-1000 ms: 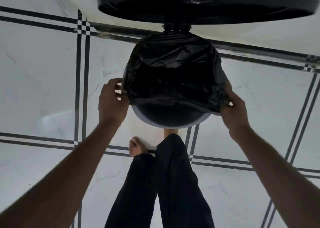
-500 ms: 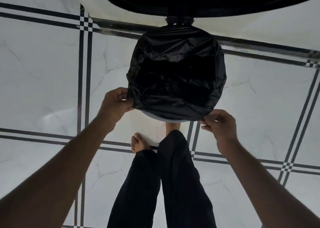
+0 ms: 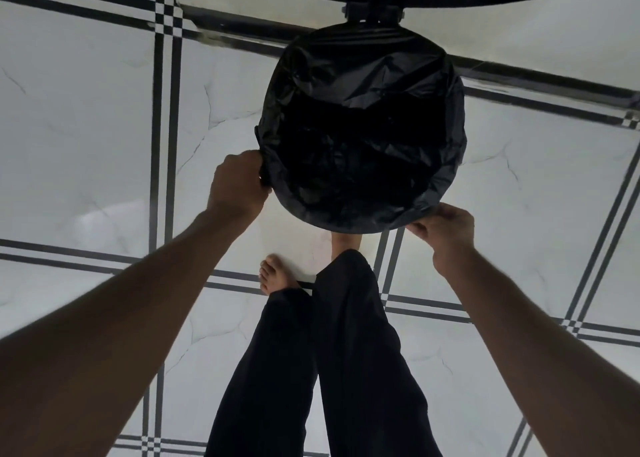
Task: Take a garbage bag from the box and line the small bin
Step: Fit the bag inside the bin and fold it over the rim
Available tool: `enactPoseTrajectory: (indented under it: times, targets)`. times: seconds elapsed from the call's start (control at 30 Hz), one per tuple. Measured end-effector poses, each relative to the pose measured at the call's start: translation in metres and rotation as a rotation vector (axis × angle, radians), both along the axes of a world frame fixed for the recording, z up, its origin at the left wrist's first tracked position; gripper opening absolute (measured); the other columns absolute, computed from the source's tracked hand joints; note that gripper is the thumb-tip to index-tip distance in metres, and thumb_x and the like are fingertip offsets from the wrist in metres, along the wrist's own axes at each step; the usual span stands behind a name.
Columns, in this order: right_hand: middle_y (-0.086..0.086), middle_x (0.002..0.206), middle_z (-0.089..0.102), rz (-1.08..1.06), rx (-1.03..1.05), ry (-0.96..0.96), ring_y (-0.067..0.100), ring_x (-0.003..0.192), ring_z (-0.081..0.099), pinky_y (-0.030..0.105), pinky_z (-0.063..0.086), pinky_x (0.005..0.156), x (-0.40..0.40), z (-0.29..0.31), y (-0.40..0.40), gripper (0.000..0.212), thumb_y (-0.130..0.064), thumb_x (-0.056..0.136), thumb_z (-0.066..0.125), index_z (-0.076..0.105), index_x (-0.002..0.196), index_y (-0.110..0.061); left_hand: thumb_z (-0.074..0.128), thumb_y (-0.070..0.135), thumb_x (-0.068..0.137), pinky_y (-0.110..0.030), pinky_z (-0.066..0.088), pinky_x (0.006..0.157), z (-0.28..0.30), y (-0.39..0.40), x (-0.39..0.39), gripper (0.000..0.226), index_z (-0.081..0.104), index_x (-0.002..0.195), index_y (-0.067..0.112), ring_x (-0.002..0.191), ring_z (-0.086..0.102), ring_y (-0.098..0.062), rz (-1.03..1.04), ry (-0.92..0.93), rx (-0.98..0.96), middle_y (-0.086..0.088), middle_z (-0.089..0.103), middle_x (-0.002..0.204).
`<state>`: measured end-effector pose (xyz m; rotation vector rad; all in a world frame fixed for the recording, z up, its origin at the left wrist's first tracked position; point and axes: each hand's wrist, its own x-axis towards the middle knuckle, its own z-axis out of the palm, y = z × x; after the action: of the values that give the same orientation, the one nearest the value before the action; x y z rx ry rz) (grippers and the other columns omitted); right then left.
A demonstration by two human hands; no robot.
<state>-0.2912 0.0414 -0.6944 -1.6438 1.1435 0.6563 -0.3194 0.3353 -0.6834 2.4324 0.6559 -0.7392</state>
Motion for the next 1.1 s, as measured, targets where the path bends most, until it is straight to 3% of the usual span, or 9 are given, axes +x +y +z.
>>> enactPoseTrajectory:
  times: [0.17, 0.23, 0.3, 0.4, 0.53, 0.67, 0.87, 0.97, 1.1]
  targets:
    - [0.009, 0.083, 0.071, -0.070, -0.057, -0.066, 0.014, 0.070, 0.070, 0.019, 0.059, 0.066, 0.016, 0.010, -0.003, 0.023, 0.010, 0.090, 0.050, 0.068, 0.091, -0.004, 0.067, -0.001, 0.074, -0.037, 0.060, 0.072, 0.003, 0.003, 0.007, 0.017, 0.069, 0.073, 0.017, 0.074, 0.073, -0.024, 0.253, 0.090, -0.123, -0.005, 0.075, 0.079]
    - [0.006, 0.100, 0.068, 0.128, -0.348, -0.223, 0.001, 0.084, 0.067, 0.014, 0.054, 0.081, 0.018, 0.033, -0.001, 0.025, 0.003, 0.086, 0.050, 0.067, 0.100, -0.009, 0.063, 0.004, 0.083, -0.040, 0.062, 0.077, 0.010, 0.004, 0.001, 0.020, 0.067, 0.075, 0.021, 0.071, 0.074, -0.019, 0.470, 0.020, -0.198, 0.000, 0.074, 0.081]
    - [0.000, 0.107, 0.060, 0.352, -0.563, -0.480, -0.008, 0.079, 0.058, 0.004, 0.043, 0.072, 0.023, 0.065, 0.008, 0.032, 0.000, 0.080, 0.048, 0.063, 0.105, -0.014, 0.054, 0.008, 0.091, -0.045, 0.059, 0.085, 0.020, 0.005, -0.006, 0.018, 0.068, 0.090, 0.019, 0.083, 0.073, -0.023, 0.635, -0.115, -0.222, -0.001, 0.073, 0.096]
    - [-0.002, 0.105, 0.067, 0.676, -0.306, -0.639, 0.006, 0.089, 0.063, 0.016, 0.050, 0.077, 0.037, 0.090, 0.044, 0.035, -0.004, 0.079, 0.048, 0.067, 0.104, -0.017, 0.049, 0.016, 0.094, -0.042, 0.056, 0.089, 0.035, 0.003, 0.000, 0.022, 0.067, 0.105, 0.023, 0.093, 0.066, -0.014, 0.565, -0.282, -0.191, 0.004, 0.070, 0.110]
    - [0.005, 0.142, 0.054, 1.320, -0.226, -0.560, 0.024, 0.130, 0.051, 0.039, 0.042, 0.109, 0.071, 0.048, 0.106, 0.053, -0.023, 0.091, 0.053, 0.050, 0.143, -0.020, 0.049, 0.023, 0.099, -0.034, 0.056, 0.089, 0.035, 0.002, 0.036, 0.027, 0.063, 0.122, 0.021, 0.097, 0.064, -0.012, 0.405, -0.398, -0.259, 0.002, 0.066, 0.120]
    - [0.011, 0.162, 0.025, 1.595, -0.437, -0.190, 0.036, 0.146, 0.027, 0.051, 0.026, 0.118, 0.118, -0.045, 0.135, 0.064, -0.044, 0.099, 0.044, 0.022, 0.157, -0.027, 0.057, 0.020, 0.098, -0.039, 0.057, 0.085, 0.011, 0.007, 0.057, 0.023, 0.066, 0.118, 0.015, 0.093, 0.067, -0.015, 0.306, -0.502, -0.203, 0.000, 0.070, 0.111]
    - [0.017, 0.162, 0.024, 1.593, -0.330, 0.231, 0.033, 0.148, 0.025, 0.029, 0.030, 0.115, 0.128, -0.144, 0.123, 0.059, -0.035, 0.104, 0.042, 0.026, 0.155, -0.011, 0.060, 0.019, 0.096, -0.031, 0.058, 0.081, -0.011, 0.006, 0.052, 0.020, 0.069, 0.113, 0.022, 0.089, 0.068, -0.003, 0.397, -0.638, -0.292, 0.017, 0.070, 0.098]
    - [0.013, 0.167, 0.005, 1.656, -0.429, 0.283, 0.033, 0.153, 0.007, 0.049, 0.006, 0.122, 0.124, -0.149, 0.124, 0.061, -0.041, 0.106, 0.033, 0.017, 0.159, -0.017, 0.061, 0.019, 0.095, -0.027, 0.058, 0.080, -0.012, 0.005, 0.051, 0.018, 0.069, 0.111, 0.024, 0.089, 0.068, 0.000, 0.437, -0.633, -0.333, 0.020, 0.070, 0.096]
    - [0.019, 0.154, 0.039, 1.416, -0.376, 0.129, 0.038, 0.140, 0.039, 0.043, 0.031, 0.116, 0.131, -0.119, 0.138, 0.052, -0.038, 0.107, 0.029, 0.043, 0.148, -0.009, 0.062, 0.018, 0.094, -0.029, 0.059, 0.081, -0.007, 0.007, 0.054, 0.018, 0.070, 0.109, 0.025, 0.088, 0.068, 0.000, 0.450, -0.592, -0.343, 0.023, 0.069, 0.093]
